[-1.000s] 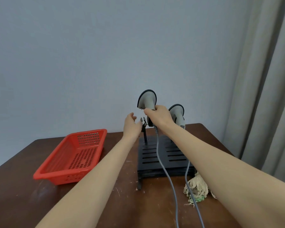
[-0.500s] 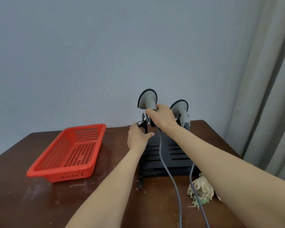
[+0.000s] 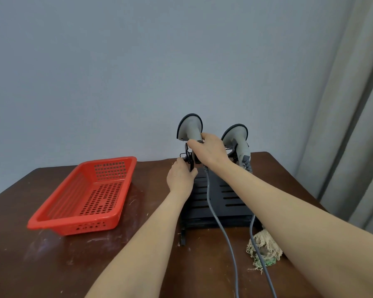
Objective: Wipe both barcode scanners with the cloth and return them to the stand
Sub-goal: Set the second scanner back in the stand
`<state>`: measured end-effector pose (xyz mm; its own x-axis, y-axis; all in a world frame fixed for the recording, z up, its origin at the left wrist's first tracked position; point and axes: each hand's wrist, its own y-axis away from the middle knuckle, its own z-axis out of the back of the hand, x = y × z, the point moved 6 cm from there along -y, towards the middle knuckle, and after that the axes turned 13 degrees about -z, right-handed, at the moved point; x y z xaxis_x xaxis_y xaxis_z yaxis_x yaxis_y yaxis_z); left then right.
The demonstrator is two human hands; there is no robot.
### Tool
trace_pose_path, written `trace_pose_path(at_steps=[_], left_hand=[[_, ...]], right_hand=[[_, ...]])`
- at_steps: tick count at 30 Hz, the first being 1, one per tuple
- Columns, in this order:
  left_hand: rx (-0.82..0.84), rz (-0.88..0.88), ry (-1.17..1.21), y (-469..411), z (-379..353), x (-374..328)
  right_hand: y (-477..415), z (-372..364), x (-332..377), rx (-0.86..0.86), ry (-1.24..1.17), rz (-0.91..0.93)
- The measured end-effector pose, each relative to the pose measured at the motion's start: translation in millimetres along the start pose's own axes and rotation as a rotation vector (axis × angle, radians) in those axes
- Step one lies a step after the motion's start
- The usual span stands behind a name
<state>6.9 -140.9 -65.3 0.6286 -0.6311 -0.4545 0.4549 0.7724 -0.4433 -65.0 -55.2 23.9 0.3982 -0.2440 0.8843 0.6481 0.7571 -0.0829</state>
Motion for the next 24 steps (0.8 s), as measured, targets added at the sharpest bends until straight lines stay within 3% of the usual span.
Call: trace_pose_path(at_steps=[24], left_hand=[[0.071,0.013,0.059,5,7,-10]], right_hand=[[6,-11,8,0.022,0.273,0.038]])
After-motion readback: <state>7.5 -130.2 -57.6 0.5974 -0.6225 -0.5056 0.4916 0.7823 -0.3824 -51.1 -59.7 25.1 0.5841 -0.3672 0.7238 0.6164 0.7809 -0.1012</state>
